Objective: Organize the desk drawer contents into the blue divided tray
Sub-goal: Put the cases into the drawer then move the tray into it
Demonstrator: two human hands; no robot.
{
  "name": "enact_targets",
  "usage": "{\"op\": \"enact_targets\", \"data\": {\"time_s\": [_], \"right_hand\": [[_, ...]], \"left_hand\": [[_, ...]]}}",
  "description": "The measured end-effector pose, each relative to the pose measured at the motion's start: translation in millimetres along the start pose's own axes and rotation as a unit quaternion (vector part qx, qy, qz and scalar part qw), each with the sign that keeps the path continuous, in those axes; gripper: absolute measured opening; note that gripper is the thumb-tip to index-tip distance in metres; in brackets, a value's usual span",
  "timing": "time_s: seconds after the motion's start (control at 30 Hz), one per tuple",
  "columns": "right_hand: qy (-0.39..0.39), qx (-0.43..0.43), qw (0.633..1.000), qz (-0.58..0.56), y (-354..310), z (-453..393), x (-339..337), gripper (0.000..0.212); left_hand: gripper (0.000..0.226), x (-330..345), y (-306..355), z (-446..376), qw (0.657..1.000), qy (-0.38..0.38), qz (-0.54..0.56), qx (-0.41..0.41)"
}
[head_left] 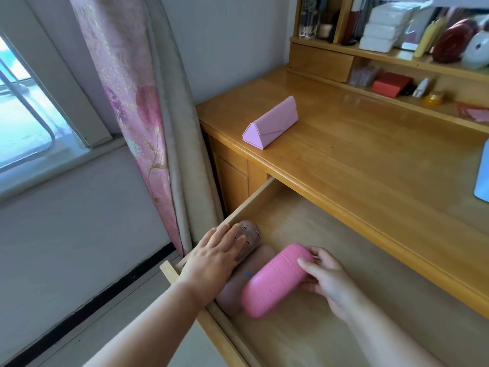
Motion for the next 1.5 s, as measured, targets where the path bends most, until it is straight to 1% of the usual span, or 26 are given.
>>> {"op": "enact_targets", "data": {"time_s": [0.07,0.1,0.17,0.23,0.3,0.4,0.5,0.53,0.57,0.63,0.67,0.73,0.77,0.8,0.87,0.9,0.97,1.0,1.07,1.17,1.23,1.3,1.37,1.4,1.47,1.5], "right_hand": [[0.002,0.011,1.000,0.011,2,-10,17,0.024],[0.004,0.016,1.000,0.011,3,-15,27,0.024],[0.017,0.023,1.000,-0.002,7,-21,47,0.025],[0.068,0.017,0.998,0.001,13,-24,61,0.029],[0.119,0.002,0.992,0.030,16,-24,68,0.032],[0.125,-0.017,0.982,0.143,10,-18,66,0.042],[0.104,-0.050,0.951,0.287,-11,-7,57,0.060],[0.091,-0.088,0.943,0.309,-24,-1,54,0.054],[0.076,-0.146,0.933,0.319,-39,4,49,0.041],[0.045,-0.286,0.900,0.327,-75,13,37,0.015],[0.050,-0.350,0.868,0.349,-92,16,26,0.008],[0.093,-0.416,0.801,0.420,-120,10,-3,0.011],[0.113,-0.405,0.776,0.471,-128,2,-19,0.017],[0.123,-0.365,0.756,0.529,-132,-8,-33,0.025],[0.111,-0.280,0.730,0.614,-128,-26,-58,0.041],[0.097,-0.268,0.733,0.617,-124,-31,-65,0.045],[0.089,-0.293,0.751,0.585,-118,-36,-72,0.045],[0.093,-0.308,0.751,0.576,-116,-37,-72,0.044],[0.102,-0.324,0.751,0.566,-115,-38,-73,0.044],[0.102,-0.340,0.761,0.543,-115,-39,-75,0.044],[0.107,-0.350,0.787,0.496,-118,-34,-75,0.042],[0.128,-0.360,0.824,0.418,-123,-23,-73,0.041],[0.128,-0.350,0.865,0.335,-124,-17,-69,0.051],[0.100,-0.338,0.890,0.289,-125,-10,-64,0.060],[0.006,-0.283,0.935,0.213,-124,6,-51,0.074],[-0.040,-0.251,0.942,0.219,-121,14,-46,0.076]], "left_hand": [[0.074,3,-8,-1,0.998,-0.044,0.022,-0.026],[0.074,1,-10,-1,0.999,-0.038,0.020,-0.020],[0.058,-6,-14,0,1.000,-0.016,0.024,-0.009],[0.040,-9,-19,2,0.996,0.014,0.086,-0.027],[0.038,-6,-21,5,0.989,0.011,0.136,-0.050],[0.041,-2,-12,5,0.989,0.000,0.145,-0.031],[0.042,-10,-3,-4,0.986,0.022,0.165,-0.031],[0.040,-17,-2,-10,0.982,0.042,0.178,-0.037],[0.039,-24,-2,-19,0.978,0.063,0.192,-0.047],[0.040,-42,-4,-45,0.967,0.101,0.223,-0.077],[0.042,-51,-5,-62,0.961,0.115,0.233,-0.095],[0.050,-67,-7,-102,0.951,0.132,0.249,-0.129],[0.055,-73,-8,-124,0.946,0.138,0.257,-0.144],[0.061,-77,-10,-146,0.940,0.139,0.265,-0.162],[0.074,-81,-15,-190,0.925,0.129,0.291,-0.208],[0.079,-80,-19,-210,0.911,0.115,0.317,-0.237],[0.081,-74,-27,-243,0.877,0.078,0.361,-0.308],[0.075,-71,-30,-253,0.865,0.060,0.365,-0.338],[0.052,-67,-35,-262,0.869,0.054,0.343,-0.353],[0.030,-68,-37,-251,0.894,0.062,0.326,-0.302],[0.024,-73,-36,-225,0.909,0.045,0.334,-0.247],[0.025,-81,-38,-184,0.911,0.023,0.363,-0.197],[0.033,-85,-38,-145,0.891,-0.025,0.426,-0.155],[0.038,-90,-37,-125,0.877,-0.058,0.457,-0.136],[0.042,-100,-30,-88,0.852,-0.126,0.500,-0.094],[0.042,-104,-23,-75,0.844,-0.152,0.510,-0.070]]}}
Point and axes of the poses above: each hand's wrist, its own z-axis away from the middle knuckle, its own x-axis out of the palm, y = z × x, the point moved 2 cm from there along -z, towards the middle knuckle, and after that the axes turned 4 degrees about -x, right-handed, at the moved point
